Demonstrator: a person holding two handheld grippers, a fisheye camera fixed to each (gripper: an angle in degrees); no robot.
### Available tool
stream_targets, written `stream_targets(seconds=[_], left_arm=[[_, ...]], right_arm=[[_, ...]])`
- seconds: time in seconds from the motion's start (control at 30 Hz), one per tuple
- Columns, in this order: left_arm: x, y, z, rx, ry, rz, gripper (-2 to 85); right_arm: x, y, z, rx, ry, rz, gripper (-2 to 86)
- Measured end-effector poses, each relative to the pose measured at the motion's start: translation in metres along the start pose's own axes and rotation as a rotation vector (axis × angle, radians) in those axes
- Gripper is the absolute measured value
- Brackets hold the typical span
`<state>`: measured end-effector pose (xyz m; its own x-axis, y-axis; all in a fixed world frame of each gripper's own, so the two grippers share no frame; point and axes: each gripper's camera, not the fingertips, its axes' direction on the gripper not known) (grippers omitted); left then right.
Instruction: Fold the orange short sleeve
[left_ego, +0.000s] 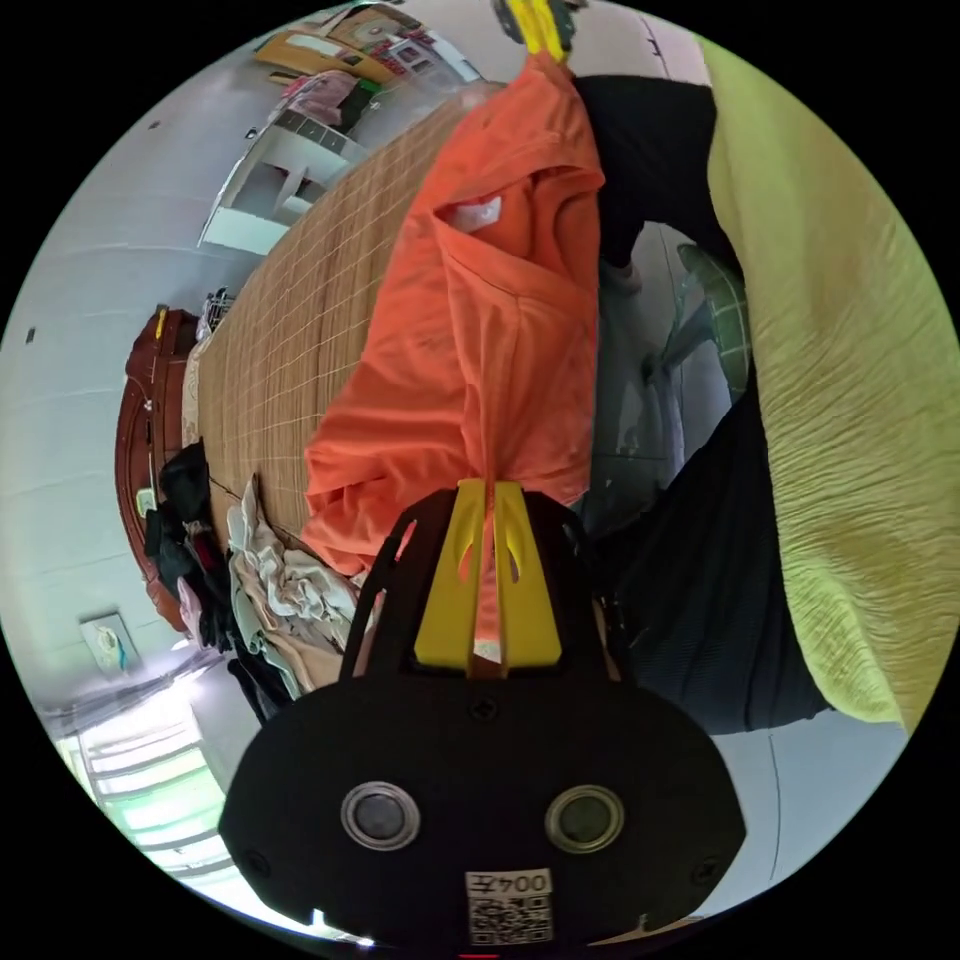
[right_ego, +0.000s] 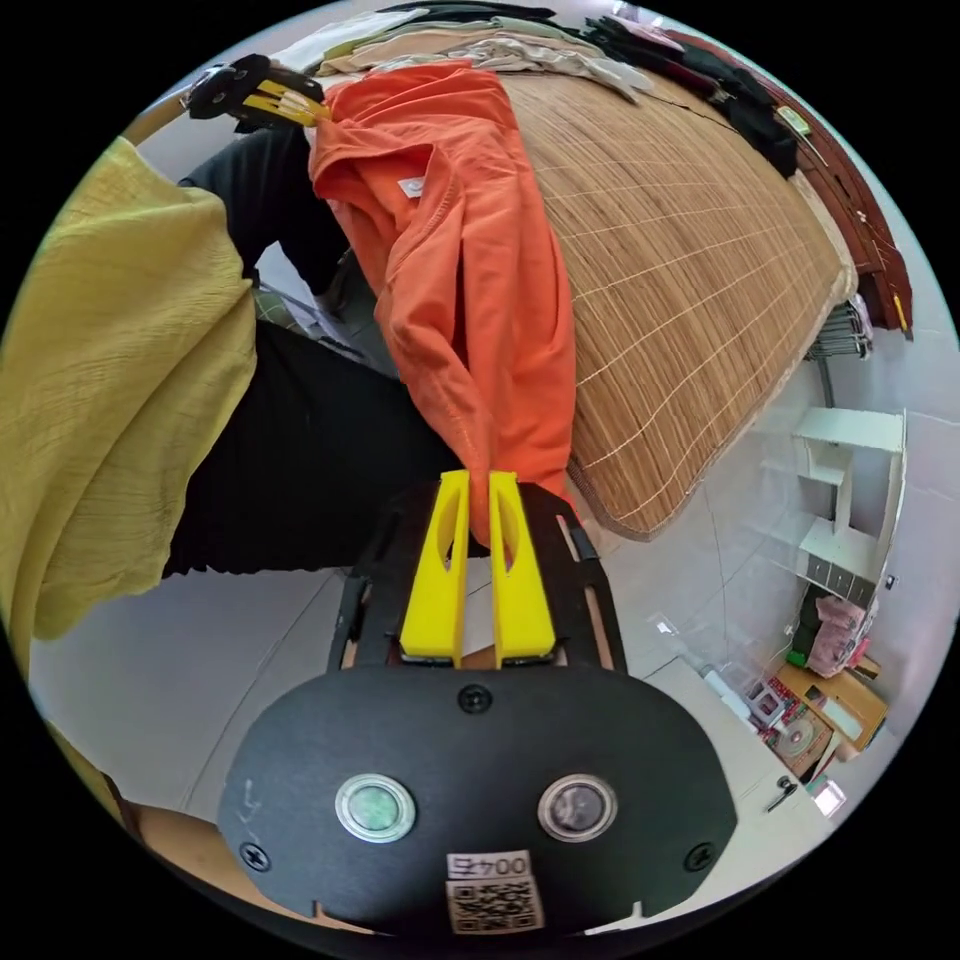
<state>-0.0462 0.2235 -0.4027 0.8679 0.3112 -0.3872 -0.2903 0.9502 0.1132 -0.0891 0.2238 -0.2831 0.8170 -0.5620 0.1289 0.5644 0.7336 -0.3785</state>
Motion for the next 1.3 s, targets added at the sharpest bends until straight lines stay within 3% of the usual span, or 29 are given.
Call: stream_targets(seconds=[0.23,0.4,0.53,0.77,0.93,1.17,1.3], left_arm=[[-0.042,0.033,-0.078,0.143,0.034,-0.384,1.0],[-0.082,0.072,-0.147,0.42,0.021,-0.779,0.8],[-0.098,0.089,-0.225,0.591,-0.179,-0.965,0.7],[-0.097,0.089,-0.368,0.664,-0.672,-0.98,0.7],[-0.074,0.086,-0.451,0.7,-0.901,-0.943,1.0],[-0.017,0.062,-0.502,0.666,-1.133,-0.824,1.3],[0.017,0.053,-0.507,0.649,-1.158,-0.801,1.3]], right_arm=[[-0.038,0.115,0.0,0.244,0.159,0.283,2.1],[-0.041,0.23,-0.03,0.666,0.228,0.673,-0.3],[-0.054,0.28,-0.044,0.88,0.275,0.798,-0.8],[-0.1,0.327,-0.112,1.157,0.484,0.796,-0.9],[-0.132,0.375,-0.166,1.354,0.573,0.79,-0.9],[-0.198,0.442,-0.197,1.525,0.739,0.77,-0.8],[-0.235,0.467,-0.178,1.541,0.811,0.755,-0.7]])
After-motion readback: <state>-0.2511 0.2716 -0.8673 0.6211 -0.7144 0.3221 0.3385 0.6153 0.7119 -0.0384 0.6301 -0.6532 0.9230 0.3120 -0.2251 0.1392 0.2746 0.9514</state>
